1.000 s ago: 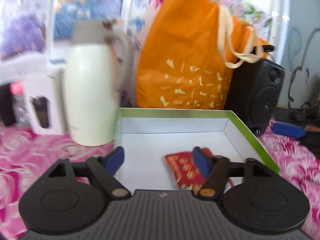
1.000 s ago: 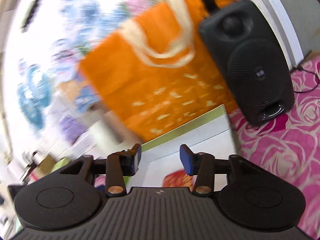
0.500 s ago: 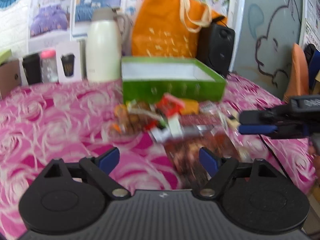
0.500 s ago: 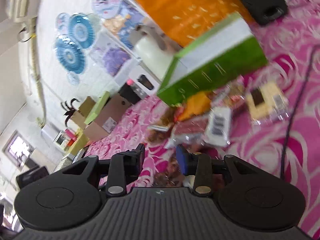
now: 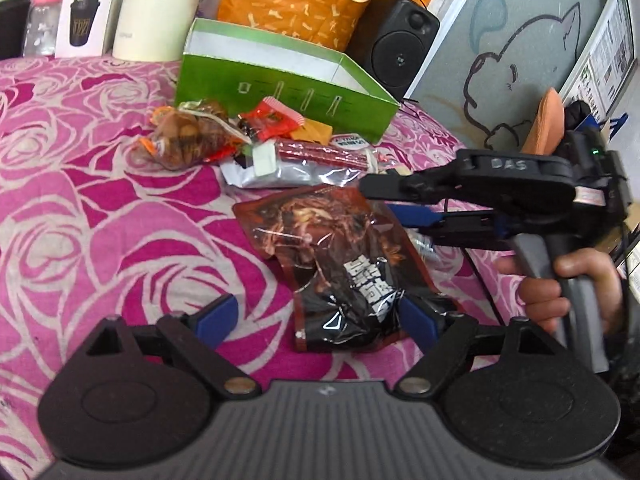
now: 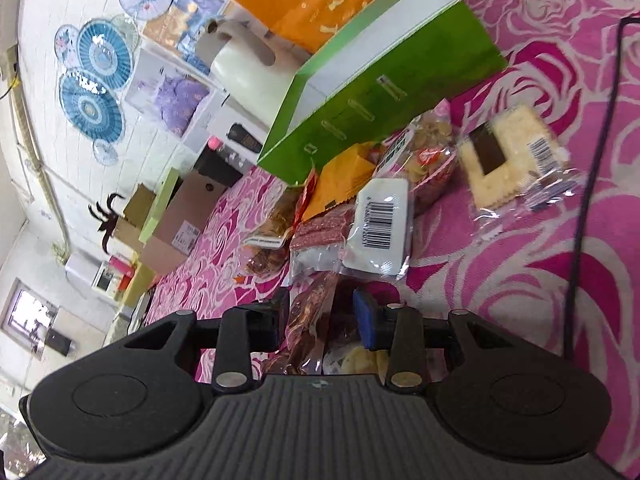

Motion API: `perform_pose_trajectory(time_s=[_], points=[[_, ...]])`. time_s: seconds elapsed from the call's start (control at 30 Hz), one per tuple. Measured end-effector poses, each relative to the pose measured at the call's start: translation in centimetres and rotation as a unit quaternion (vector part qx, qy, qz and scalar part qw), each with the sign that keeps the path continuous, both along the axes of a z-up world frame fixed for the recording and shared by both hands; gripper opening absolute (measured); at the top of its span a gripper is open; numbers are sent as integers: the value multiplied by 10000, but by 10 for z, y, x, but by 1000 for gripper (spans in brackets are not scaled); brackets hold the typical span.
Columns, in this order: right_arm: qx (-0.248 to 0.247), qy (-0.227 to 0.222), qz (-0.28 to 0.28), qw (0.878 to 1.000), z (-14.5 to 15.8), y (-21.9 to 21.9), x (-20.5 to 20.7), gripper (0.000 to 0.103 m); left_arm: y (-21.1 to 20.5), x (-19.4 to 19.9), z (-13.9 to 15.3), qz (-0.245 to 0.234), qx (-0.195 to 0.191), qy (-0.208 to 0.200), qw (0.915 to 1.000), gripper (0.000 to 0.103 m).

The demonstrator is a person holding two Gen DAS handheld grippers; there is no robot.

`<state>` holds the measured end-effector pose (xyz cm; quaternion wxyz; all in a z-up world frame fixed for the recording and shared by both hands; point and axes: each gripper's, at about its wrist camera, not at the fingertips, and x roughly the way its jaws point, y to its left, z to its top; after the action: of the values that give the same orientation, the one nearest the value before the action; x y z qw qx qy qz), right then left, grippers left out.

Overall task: Organize snacks
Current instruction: 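Grasp the brown jerky bag on the table with the left gripper, then lift the brown jerky bag and carry it over the green box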

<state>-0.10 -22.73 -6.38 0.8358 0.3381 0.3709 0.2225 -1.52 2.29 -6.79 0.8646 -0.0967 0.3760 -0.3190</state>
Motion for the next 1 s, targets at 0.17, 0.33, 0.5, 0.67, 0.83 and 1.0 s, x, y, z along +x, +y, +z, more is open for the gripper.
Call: perform_pose_trajectory(time_s=[0.17,0.33,0.5,0.67,0.83,1.0], points=[[46,-118,241,9996,0,8,1,47,3,8,-3,-63,-706,287,9971,79],[-325,-614,545,9961,16,23,-10,25,-3,7,-3,-110,-692,214,9973,58],[358,-353,400,9979,10,12,-13,17,10,5,2,-66,-826,444,9956,52],[1274,126,198,9916,-7,8,-32,16,13,-15,13,-233,-493,373,9978,52],[1894,435,83,9809,-19,12,-55,16,22,-33,20,-365,-338,406,9979,51],[1778,16,-201,9839,-5,12,-85,17,17,-41,24,-646,-376,330,9967,51]])
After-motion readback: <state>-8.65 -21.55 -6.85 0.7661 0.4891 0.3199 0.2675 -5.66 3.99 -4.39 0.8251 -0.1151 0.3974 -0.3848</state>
